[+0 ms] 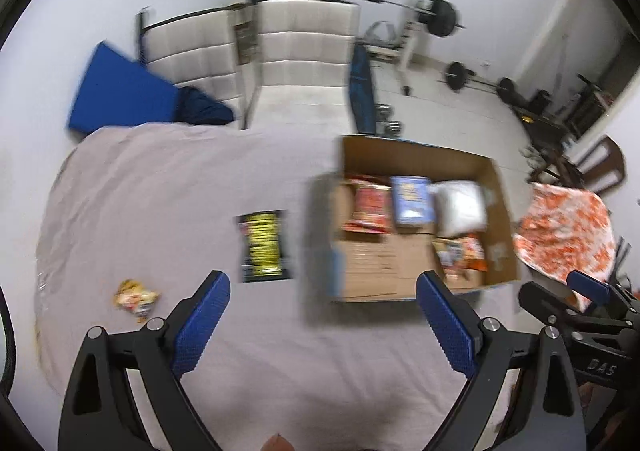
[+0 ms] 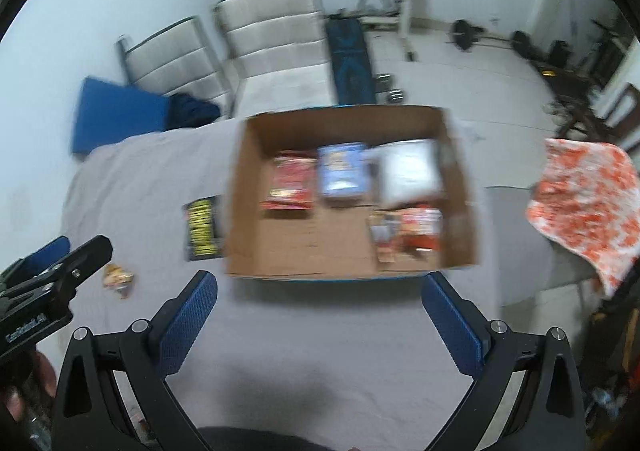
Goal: Organize soft objects
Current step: 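Grasp the yellow snack bag with the left gripper while the right grasps the black wipes pack, then carry both packs into the box and open both grippers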
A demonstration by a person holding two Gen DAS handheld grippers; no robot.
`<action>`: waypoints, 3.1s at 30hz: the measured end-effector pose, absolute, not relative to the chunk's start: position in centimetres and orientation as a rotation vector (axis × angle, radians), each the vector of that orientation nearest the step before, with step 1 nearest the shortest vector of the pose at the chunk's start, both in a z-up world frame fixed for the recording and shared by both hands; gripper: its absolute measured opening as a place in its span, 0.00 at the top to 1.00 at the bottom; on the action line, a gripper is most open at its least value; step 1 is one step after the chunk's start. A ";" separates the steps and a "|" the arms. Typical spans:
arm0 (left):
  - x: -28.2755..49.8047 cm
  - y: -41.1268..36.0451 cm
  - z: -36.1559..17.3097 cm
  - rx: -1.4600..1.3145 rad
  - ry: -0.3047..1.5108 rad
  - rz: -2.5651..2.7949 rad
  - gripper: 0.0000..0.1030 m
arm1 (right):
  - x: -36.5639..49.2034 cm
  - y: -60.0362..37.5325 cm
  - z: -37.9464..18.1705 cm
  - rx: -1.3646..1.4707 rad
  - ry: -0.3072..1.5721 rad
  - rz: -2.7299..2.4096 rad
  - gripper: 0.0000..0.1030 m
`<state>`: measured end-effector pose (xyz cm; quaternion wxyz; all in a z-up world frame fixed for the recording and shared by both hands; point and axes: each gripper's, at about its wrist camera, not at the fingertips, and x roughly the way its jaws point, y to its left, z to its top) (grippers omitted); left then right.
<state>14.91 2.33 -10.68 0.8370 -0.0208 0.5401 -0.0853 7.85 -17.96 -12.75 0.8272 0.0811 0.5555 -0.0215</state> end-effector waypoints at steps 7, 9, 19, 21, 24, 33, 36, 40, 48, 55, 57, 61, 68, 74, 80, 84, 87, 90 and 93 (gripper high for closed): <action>16.2 16.6 -14.7 -0.170 1.240 0.048 0.07 | 15.7 -5.1 -18.0 0.220 1.314 0.221 0.00; 16.1 20.6 -16.6 -0.266 1.271 0.110 0.07 | 18.3 -1.7 -20.7 0.212 1.368 0.245 0.00; 15.8 32.0 -30.0 -0.602 1.485 0.294 0.08 | 26.5 4.9 -35.8 0.133 1.594 0.080 0.00; 16.3 32.9 -32.8 -0.661 1.529 0.284 0.08 | 26.9 5.2 -37.7 0.129 1.617 0.056 0.00; 17.1 33.0 -35.5 -0.711 1.561 0.269 0.09 | 27.4 5.3 -39.5 0.129 1.634 0.030 0.00; 21.2 29.6 -40.0 -0.530 1.656 0.222 0.49 | 28.3 4.8 -44.0 0.180 1.699 -0.012 0.17; 22.2 28.2 -39.7 -0.432 1.640 0.198 0.59 | 28.4 5.0 -44.4 0.169 1.687 -0.013 0.26; 23.3 26.8 -39.4 -0.369 1.627 0.171 0.61 | 28.3 5.6 -44.4 0.132 1.682 -0.021 0.36; 24.5 24.5 -39.0 -0.269 1.597 0.180 0.63 | 27.0 8.8 -44.9 0.009 1.668 -0.033 0.44; 24.1 24.5 -35.7 -0.257 1.555 0.167 0.65 | 26.3 10.9 -42.9 -0.031 1.648 0.037 0.49; 23.8 24.0 -34.2 -0.249 1.528 0.155 0.65 | 25.8 10.7 -41.7 -0.032 1.626 0.063 0.49; 23.1 22.8 -30.5 -0.236 1.469 0.124 0.65 | 24.4 11.1 -38.5 -0.012 1.576 0.125 0.49; 21.1 20.2 -23.8 -0.222 1.360 0.052 0.65 | 21.5 10.1 -32.1 0.038 1.480 0.222 0.49; 20.9 17.1 -18.2 -0.193 1.258 -0.021 0.65 | 20.3 6.7 -26.2 0.084 1.403 0.255 0.49; 20.7 13.2 -14.4 -0.153 1.182 -0.106 0.65 | 18.1 0.7 -21.3 0.120 1.331 0.221 0.49; 20.1 10.2 -12.4 -0.135 1.151 -0.170 0.65 | 16.2 -4.3 -18.6 0.159 1.300 0.185 0.49; 20.0 7.6 -11.5 -0.114 1.137 -0.220 0.65 | 14.8 -7.7 -17.0 0.186 1.279 0.150 0.49; 20.0 5.0 -10.9 -0.093 1.133 -0.266 0.65 | 13.4 -10.7 -15.8 0.218 1.263 0.117 0.49; 19.8 2.2 -10.5 -0.069 1.131 -0.306 0.65 | 12.2 -13.6 -14.8 0.244 1.247 0.089 0.49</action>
